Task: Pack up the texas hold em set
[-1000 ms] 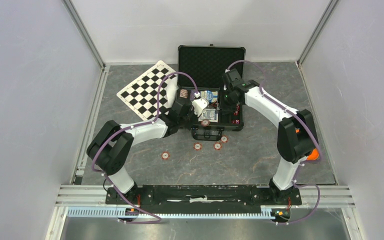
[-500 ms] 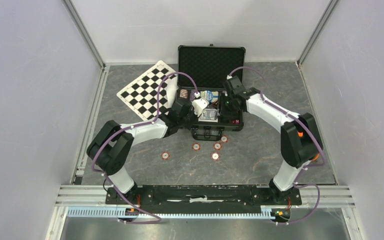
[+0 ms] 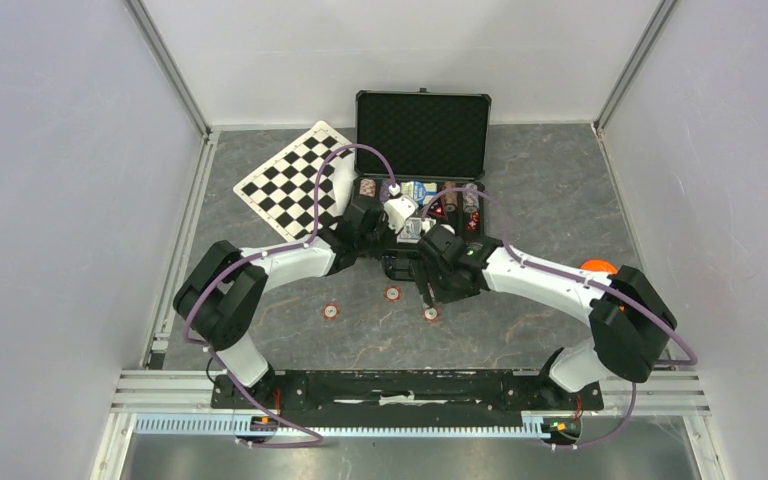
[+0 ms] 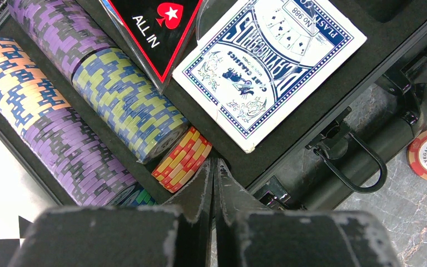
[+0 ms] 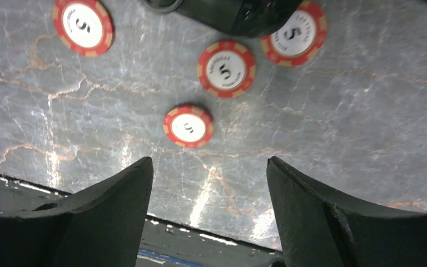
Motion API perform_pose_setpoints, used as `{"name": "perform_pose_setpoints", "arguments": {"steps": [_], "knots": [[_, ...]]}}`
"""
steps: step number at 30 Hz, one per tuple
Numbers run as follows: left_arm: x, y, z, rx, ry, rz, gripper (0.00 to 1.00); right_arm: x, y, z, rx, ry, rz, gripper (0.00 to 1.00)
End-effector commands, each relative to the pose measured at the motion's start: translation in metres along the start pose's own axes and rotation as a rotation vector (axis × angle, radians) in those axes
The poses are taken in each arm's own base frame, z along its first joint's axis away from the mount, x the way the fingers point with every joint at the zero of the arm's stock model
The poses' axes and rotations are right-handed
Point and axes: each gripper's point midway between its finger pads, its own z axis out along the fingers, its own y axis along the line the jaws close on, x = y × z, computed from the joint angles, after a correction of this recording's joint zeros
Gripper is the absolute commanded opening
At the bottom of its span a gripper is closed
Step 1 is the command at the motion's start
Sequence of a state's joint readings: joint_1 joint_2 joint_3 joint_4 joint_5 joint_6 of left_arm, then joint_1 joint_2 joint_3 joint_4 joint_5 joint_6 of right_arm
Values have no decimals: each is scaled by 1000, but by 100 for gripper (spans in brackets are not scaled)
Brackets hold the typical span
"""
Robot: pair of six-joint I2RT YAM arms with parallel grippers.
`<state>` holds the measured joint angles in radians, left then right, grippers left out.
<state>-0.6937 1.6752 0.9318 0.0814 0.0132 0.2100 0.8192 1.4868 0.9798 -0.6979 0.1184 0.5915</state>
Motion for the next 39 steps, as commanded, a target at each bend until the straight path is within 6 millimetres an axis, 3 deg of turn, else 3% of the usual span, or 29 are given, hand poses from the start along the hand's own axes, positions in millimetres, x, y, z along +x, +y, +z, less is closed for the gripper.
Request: {"name": "perform_pose_setpoints", "arguments": {"steps": [1,5,10,16,27,39], "knots": [[-8,-8,0,27,-32,-28,5,4,10,1,29,-19,19,79],[-7,-8,0,25,-30,-27,5,8,25,7,12,-8,4,76],[-5,-8,1,26,-25,-27,6,25,29,23,23,33,-9,73],[-7,-8,0,27,-29,-27,5,26,39,30,23,37,-32,72],[-8,-9,0,30,-32,-26,5,31,35,44,53,69,-38,68],[-7,-9,0,29,-28,-26,5,20,31,49,29,52,-29,64]]}}
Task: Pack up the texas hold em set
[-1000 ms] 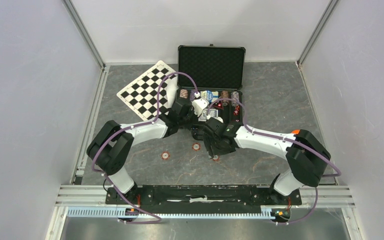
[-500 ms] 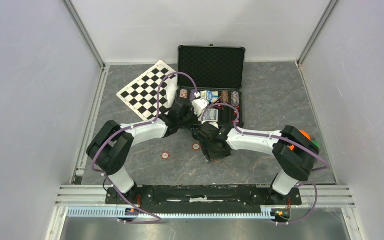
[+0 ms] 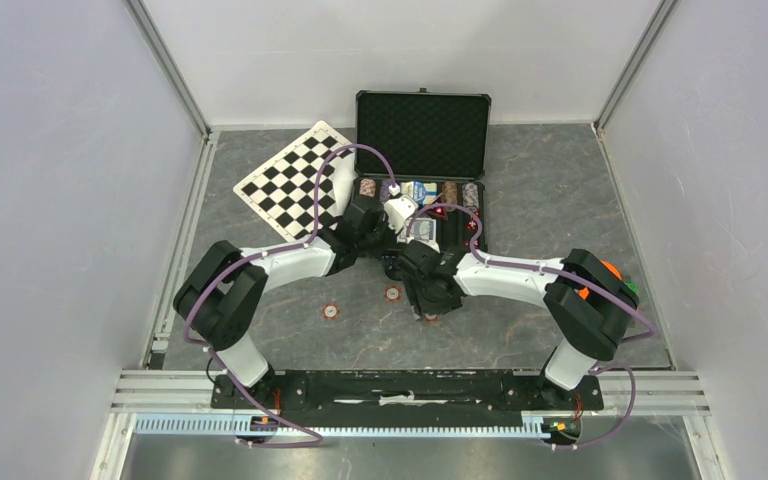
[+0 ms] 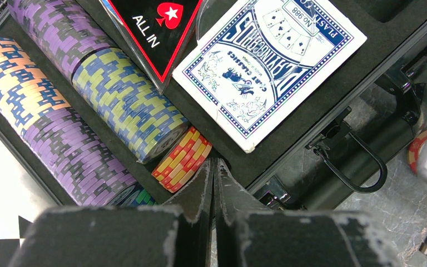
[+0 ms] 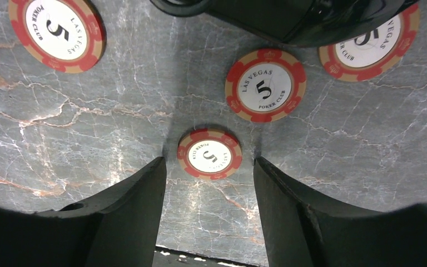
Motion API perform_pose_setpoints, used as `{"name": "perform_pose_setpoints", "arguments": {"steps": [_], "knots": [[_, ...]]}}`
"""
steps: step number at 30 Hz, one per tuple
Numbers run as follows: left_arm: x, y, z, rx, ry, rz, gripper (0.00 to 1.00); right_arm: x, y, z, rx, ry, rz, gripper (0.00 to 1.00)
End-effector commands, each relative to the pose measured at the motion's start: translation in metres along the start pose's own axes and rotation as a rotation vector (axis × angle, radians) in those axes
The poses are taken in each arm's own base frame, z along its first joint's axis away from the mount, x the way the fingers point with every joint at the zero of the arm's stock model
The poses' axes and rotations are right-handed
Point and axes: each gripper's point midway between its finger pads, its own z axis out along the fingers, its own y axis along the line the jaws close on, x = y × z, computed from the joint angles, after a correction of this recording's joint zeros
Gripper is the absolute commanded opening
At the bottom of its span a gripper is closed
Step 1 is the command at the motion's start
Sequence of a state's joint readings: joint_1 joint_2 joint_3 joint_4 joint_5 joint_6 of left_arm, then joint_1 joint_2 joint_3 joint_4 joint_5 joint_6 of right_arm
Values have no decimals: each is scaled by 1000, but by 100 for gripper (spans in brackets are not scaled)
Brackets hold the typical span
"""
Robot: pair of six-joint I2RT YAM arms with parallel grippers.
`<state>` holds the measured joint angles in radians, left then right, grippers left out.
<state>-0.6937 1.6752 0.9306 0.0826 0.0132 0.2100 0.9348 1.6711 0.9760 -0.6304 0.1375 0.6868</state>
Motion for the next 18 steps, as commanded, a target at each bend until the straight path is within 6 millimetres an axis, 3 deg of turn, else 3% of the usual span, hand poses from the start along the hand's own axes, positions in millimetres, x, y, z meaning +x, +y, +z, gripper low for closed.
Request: {"name": "perform_pose_setpoints", "arguments": {"steps": [1,18], "knots": [[-7,-9,0,29,-29,-26,6,-15,6,5,-17,-43,-1,64],[-15,-18,-5,80,-48,-28,6,-19,2,-7,6,-62,-3,47]]}}
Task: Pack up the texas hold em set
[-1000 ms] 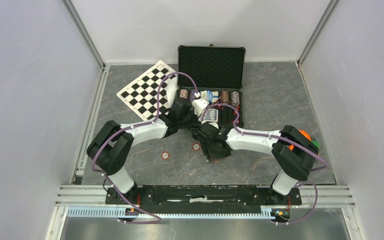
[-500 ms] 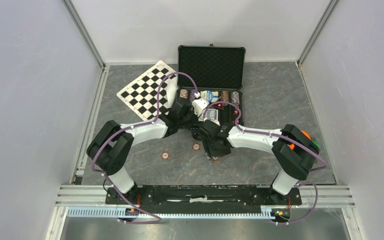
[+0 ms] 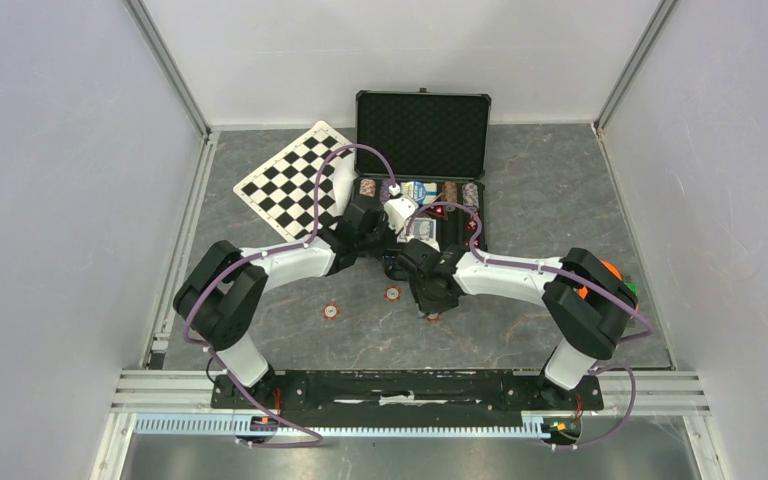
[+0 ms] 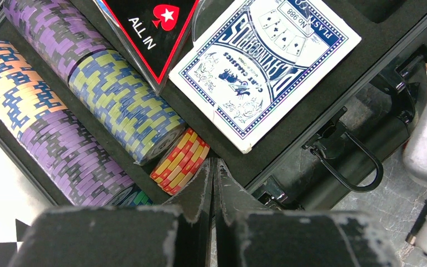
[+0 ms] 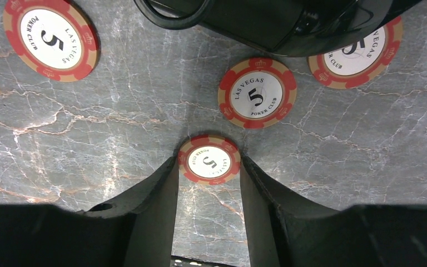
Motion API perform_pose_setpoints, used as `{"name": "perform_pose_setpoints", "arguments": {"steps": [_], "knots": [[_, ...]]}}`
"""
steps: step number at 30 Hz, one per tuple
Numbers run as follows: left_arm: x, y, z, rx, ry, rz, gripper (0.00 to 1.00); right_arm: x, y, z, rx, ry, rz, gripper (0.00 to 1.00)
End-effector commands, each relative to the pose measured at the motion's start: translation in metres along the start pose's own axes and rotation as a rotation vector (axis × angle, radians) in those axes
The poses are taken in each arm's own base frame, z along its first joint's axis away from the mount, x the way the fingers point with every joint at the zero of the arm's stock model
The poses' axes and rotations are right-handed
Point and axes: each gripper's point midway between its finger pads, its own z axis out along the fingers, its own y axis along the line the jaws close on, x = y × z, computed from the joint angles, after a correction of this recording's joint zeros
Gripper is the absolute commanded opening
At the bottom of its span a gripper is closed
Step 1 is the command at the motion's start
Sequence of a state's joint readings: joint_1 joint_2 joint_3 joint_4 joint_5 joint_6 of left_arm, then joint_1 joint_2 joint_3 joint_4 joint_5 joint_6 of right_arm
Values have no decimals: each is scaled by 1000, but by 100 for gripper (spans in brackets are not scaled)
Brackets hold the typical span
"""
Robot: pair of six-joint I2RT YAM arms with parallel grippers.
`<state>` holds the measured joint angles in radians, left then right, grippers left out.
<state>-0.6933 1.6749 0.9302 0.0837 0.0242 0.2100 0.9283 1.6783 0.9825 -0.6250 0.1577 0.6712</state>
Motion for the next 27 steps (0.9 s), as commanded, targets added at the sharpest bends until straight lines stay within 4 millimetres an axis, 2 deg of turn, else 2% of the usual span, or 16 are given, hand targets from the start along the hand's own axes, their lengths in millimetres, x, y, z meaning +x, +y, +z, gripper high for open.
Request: {"name": "perform_pose_setpoints", "arguments": {"steps": [1,9,21,23,25,27], "knots": [[-16,-17,-6,72,-49,-28,6,-15,5,-10,-9,-49,6,47],[-22,-21,-16,95,-64,-12,6,-25,5,-20,-11,-75,9,46],[-10,-9,-12,33,7,6,5,-29,2,-26,-27,-87,20,45],[-8,-5,-12,13,12,8,5,-30,7,-27,-54,-92,19,50],[-9,-2,-13,-6,13,10,5,-33,11,-30,-78,-102,19,62],[-6,4,-14,-40,21,13,5,-36,9,-32,-63,-115,21,69]]}}
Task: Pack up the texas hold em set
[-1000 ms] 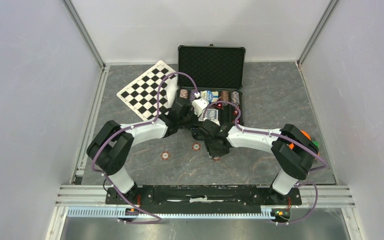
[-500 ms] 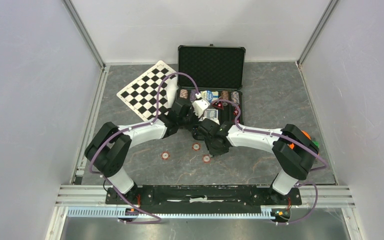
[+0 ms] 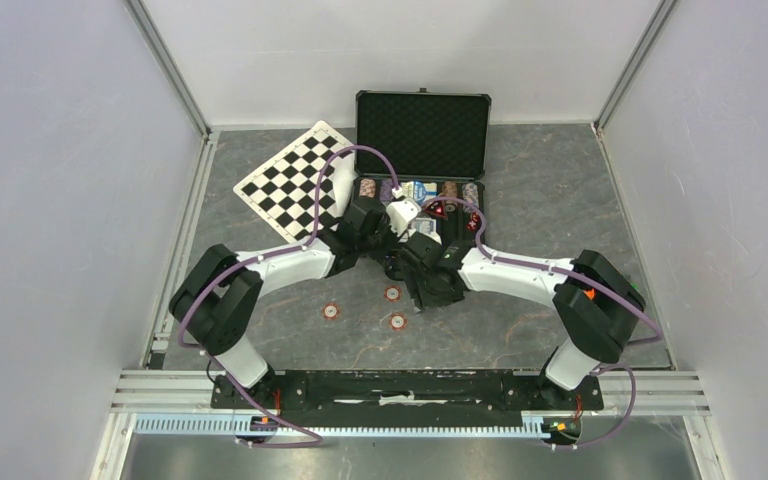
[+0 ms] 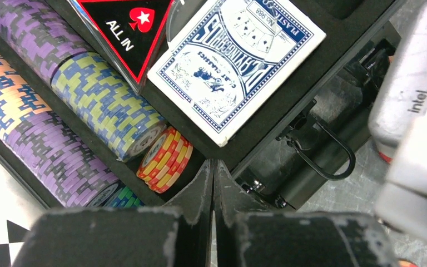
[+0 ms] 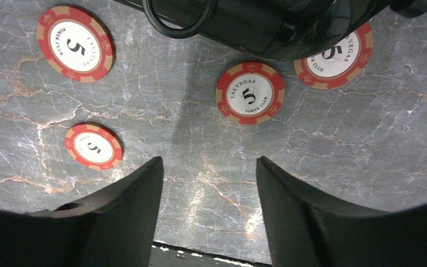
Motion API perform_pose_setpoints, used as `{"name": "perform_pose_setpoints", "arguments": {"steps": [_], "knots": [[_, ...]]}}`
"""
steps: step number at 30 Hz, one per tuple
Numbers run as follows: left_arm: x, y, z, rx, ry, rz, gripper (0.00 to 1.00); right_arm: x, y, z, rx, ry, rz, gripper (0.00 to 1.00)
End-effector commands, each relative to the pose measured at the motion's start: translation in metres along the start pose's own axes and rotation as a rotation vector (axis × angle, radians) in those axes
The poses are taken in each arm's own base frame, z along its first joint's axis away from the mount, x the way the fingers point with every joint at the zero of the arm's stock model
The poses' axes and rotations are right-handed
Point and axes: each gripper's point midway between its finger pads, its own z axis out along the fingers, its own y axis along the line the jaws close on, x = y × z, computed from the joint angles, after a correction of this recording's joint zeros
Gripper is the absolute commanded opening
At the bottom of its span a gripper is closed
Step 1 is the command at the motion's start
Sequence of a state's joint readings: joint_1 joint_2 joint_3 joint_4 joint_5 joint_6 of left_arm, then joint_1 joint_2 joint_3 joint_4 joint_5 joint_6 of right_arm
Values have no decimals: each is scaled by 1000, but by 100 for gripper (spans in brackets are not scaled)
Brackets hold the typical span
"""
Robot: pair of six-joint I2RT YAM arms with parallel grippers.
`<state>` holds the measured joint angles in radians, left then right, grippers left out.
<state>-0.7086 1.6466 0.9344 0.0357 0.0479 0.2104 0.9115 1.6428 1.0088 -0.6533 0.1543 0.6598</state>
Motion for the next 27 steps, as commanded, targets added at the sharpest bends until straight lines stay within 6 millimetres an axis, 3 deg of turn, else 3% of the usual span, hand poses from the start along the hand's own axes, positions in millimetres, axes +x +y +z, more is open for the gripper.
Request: {"name": "perform_pose_setpoints", "arguments": {"steps": [1,8,21,27], "knots": [[-2,18,-8,-96,18,5,5,-26,8,-19,-31,-92,10,70],[3,34,-9,-189,22,1,4,-32,-2,-25,-10,-114,14,69],[3,49,-8,-281,-33,-20,4,-25,-27,-21,13,-116,41,69],[-10,37,-12,-213,-111,-37,5,-22,-29,-17,19,-106,35,68]]}}
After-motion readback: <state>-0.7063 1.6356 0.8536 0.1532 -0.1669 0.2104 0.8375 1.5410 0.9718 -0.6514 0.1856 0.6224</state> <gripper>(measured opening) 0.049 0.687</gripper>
